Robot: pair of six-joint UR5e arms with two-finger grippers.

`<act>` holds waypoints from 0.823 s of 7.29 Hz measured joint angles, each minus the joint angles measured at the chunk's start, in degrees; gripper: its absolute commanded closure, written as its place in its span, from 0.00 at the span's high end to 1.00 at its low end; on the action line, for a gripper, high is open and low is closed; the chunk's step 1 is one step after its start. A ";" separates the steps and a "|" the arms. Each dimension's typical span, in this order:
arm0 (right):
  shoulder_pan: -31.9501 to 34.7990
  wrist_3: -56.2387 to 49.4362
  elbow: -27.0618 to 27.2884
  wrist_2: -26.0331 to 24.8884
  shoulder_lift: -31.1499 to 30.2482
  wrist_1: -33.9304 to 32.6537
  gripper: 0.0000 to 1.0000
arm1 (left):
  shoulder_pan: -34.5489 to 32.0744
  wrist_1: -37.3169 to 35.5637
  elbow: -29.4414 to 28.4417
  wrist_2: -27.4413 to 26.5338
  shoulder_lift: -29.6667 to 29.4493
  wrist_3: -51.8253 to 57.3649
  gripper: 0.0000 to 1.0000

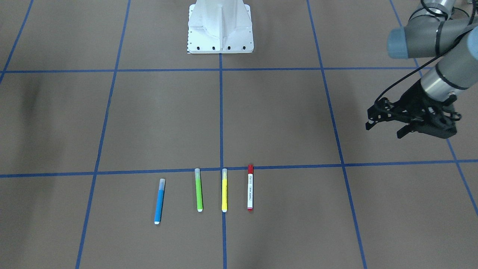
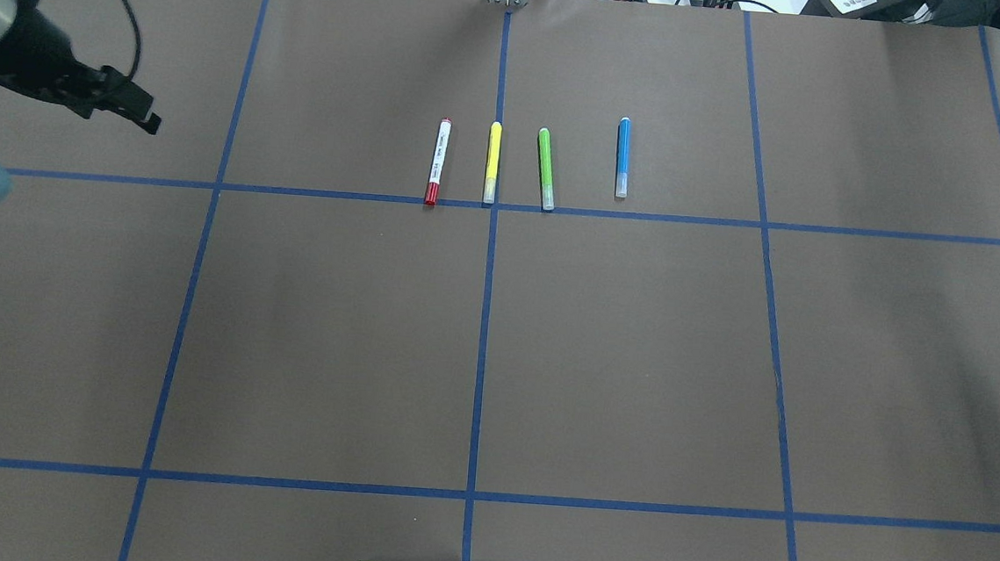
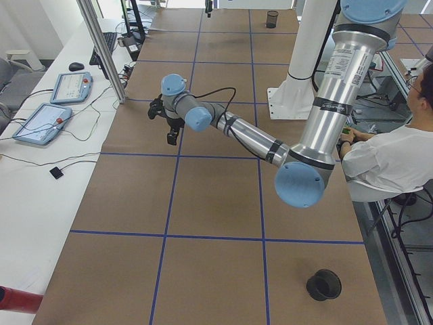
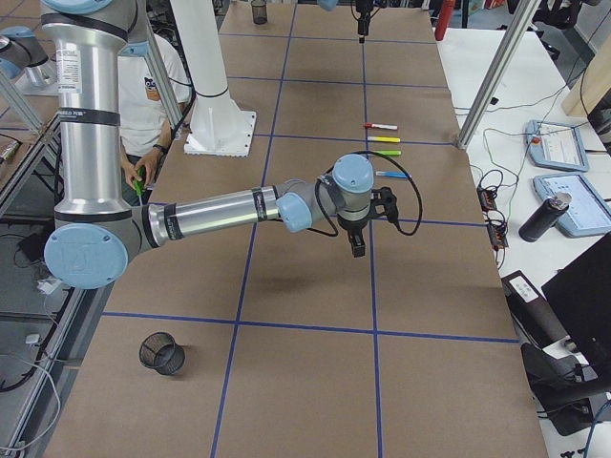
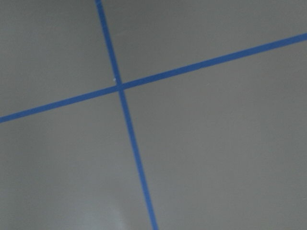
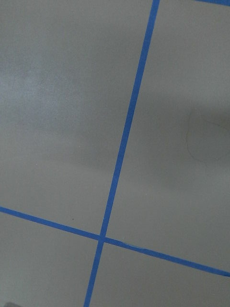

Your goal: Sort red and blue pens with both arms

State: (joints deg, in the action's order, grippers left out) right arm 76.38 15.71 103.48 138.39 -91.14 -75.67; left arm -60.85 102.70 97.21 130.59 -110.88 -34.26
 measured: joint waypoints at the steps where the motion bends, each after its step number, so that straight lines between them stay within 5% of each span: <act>1: -0.26 0.07 0.00 -0.03 0.05 0.02 1.00 | 2.43 -0.48 -4.57 -1.24 -5.53 -1.90 0.98; 6: -1.36 1.38 -0.02 -0.05 0.54 0.00 1.00 | 12.53 1.38 -38.39 -10.34 -34.62 -5.54 0.91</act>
State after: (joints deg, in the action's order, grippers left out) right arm 75.02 17.08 103.46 138.34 -90.60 -75.67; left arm -48.32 104.08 58.82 120.26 -145.50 -39.79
